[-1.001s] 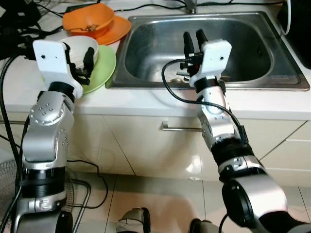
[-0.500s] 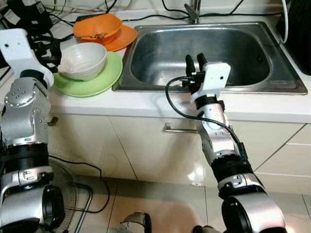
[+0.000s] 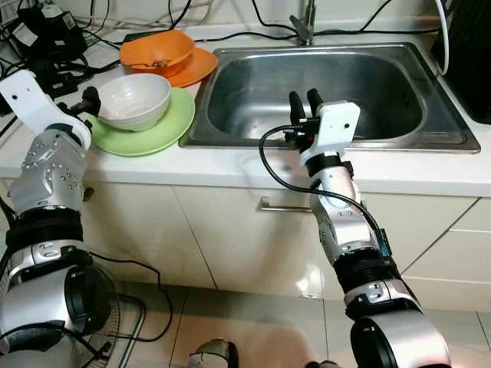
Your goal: Kitchen organization
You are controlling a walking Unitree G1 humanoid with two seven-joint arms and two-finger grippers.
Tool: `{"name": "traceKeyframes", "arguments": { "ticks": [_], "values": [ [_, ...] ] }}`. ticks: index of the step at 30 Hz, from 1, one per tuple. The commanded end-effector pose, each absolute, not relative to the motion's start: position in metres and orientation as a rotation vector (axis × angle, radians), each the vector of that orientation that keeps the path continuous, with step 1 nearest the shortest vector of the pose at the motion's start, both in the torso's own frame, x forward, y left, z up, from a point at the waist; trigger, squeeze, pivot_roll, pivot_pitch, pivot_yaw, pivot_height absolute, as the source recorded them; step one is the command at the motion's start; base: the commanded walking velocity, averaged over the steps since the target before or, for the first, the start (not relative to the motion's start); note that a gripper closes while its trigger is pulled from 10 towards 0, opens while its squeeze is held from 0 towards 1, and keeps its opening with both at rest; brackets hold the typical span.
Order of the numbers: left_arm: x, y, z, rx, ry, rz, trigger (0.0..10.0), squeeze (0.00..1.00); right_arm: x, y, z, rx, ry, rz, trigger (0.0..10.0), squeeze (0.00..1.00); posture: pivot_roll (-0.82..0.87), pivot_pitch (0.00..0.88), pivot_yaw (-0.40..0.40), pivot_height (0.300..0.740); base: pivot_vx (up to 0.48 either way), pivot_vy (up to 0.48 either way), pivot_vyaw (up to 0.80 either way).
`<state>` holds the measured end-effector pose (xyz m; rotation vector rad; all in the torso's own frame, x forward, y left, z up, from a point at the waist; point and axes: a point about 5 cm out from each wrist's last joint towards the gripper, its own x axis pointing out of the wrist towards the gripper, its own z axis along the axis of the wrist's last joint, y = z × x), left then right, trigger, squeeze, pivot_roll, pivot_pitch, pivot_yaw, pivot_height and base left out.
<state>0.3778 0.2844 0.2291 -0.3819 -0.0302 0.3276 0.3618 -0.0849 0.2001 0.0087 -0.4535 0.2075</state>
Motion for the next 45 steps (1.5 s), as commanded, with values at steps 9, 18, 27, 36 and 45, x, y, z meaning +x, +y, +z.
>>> {"name": "traceKeyframes", "arguments": {
  "ticks": [9,18,27,36,45],
  "values": [
    [0.388,0.274,0.22,-0.47,0.049,0.315,10.0,0.0,0.359,-0.083,0.198,0.003,-0.436,0.219,10.0,0.0,0.19,0.04,0.131,0.74,0.0,0.0,0.0],
    [0.4,0.251,0.225,-0.488,0.057,0.226,10.0,0.0,0.357,-0.083,0.198,0.005,-0.435,0.22,10.0,0.0,0.18,0.061,0.132,0.74,0.0,0.0,0.0],
    [0.404,0.247,0.222,-0.488,0.12,0.273,10.0,0.0,0.353,-0.084,0.194,0.003,-0.423,0.223,10.0,0.0,0.18,0.09,0.132,0.74,0.0,0.0,0.0],
    [0.401,0.248,0.202,-0.506,0.205,0.316,10.0,0.0,0.352,-0.082,0.192,-0.001,-0.409,0.235,10.0,0.0,0.17,0.086,0.126,0.74,0.0,0.0,0.0],
    [0.398,0.236,0.175,-0.514,0.318,0.303,10.0,0.0,0.351,-0.08,0.194,0.002,-0.411,0.234,10.0,0.0,0.16,0.076,0.132,0.74,0.0,0.0,0.0]
  ]
}}
